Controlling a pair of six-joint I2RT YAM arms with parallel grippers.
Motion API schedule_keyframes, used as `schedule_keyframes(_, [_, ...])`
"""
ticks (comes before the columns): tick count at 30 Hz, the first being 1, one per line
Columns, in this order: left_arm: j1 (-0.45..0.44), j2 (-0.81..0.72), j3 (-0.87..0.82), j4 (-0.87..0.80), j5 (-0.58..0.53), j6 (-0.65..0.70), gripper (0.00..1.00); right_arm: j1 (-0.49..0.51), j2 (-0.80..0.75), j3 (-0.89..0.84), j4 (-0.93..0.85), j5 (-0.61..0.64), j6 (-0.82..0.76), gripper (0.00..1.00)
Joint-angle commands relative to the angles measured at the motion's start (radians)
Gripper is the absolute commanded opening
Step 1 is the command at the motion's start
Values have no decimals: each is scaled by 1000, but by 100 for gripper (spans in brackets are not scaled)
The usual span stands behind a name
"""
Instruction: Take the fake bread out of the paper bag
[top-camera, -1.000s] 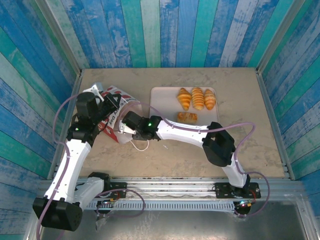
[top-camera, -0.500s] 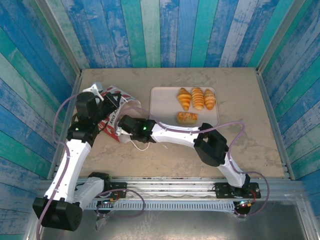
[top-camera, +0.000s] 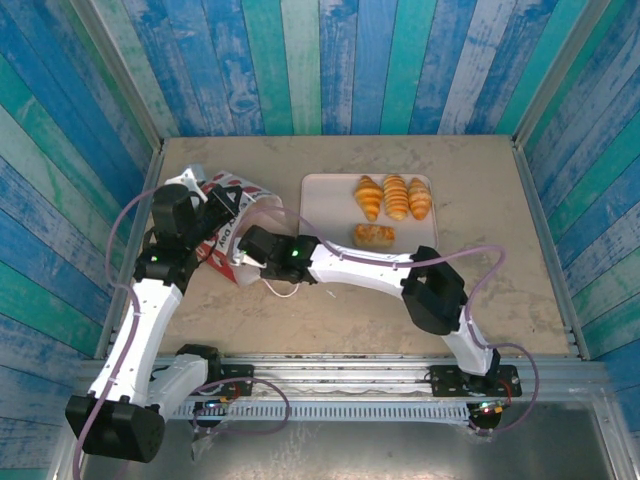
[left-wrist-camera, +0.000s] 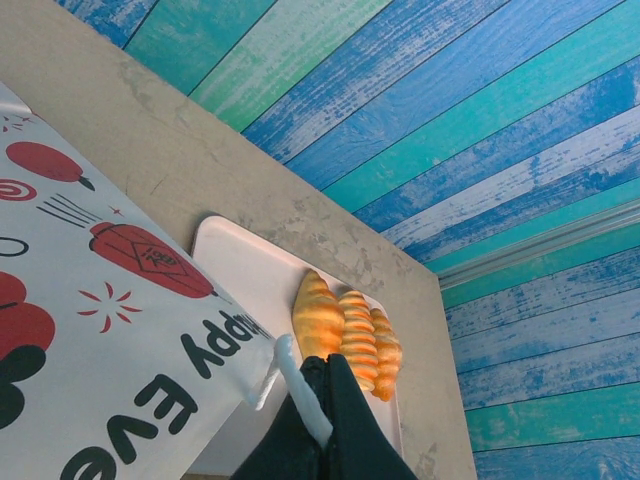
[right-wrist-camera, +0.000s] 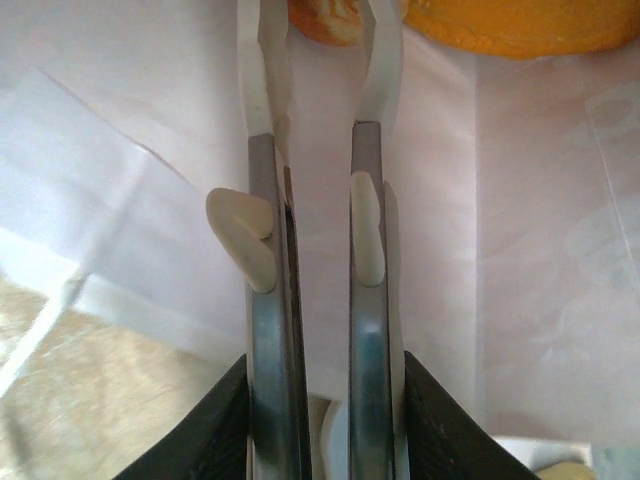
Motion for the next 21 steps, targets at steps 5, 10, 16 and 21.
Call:
schedule_keyframes(5, [-2,-17,-12,15,-2,5,0,-56,-171,-44,-97,-319,261,34])
schedule_keyframes(10, [-2,-14,-13,20,-1,0,0,-145,-228,-83,-133,-613,406,34])
schedule_keyframes(16, [-3,-9,-16,27,-2,-4,0,-219,-237,-118,-167,-872,524,35])
schedule_keyframes(21, [-2,-11,-19,30,1,-7,0,-251,-222,-151,-174,-1003,594,36])
